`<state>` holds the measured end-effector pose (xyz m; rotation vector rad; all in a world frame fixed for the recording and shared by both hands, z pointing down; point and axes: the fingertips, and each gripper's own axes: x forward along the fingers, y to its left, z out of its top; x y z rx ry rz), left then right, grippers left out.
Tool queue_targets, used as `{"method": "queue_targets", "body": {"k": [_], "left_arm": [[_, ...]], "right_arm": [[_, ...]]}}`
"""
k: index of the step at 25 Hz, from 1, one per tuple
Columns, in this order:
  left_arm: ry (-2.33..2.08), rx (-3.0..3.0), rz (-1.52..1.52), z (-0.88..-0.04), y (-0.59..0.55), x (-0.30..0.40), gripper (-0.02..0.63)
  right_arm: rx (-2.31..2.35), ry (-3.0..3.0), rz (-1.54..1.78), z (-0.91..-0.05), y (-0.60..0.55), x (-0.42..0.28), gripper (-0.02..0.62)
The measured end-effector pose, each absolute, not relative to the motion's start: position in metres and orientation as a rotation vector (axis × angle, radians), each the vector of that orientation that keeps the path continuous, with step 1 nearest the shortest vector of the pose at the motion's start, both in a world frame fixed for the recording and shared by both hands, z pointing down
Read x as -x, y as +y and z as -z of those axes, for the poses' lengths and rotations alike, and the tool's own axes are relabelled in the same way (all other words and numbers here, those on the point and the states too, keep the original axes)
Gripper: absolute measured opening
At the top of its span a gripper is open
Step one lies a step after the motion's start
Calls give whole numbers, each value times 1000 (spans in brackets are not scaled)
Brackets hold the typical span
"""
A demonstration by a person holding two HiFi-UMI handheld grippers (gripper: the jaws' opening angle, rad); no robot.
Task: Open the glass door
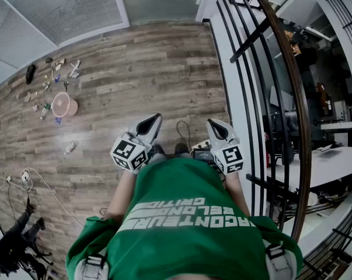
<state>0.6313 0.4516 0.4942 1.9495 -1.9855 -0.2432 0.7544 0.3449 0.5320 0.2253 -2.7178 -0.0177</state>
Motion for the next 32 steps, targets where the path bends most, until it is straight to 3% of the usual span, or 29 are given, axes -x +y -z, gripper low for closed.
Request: {"method": "queue_targets", "body": {"k": [23, 32], "left_arm": [[-1547, -2327, 146, -494, 337, -744, 15], [-1476, -2328, 141, -510, 347, -741, 15]], "right_arm": [[-674, -2662, -48, -524, 283, -857, -8], [-716, -2618, -63, -534, 301, -851, -8]]}}
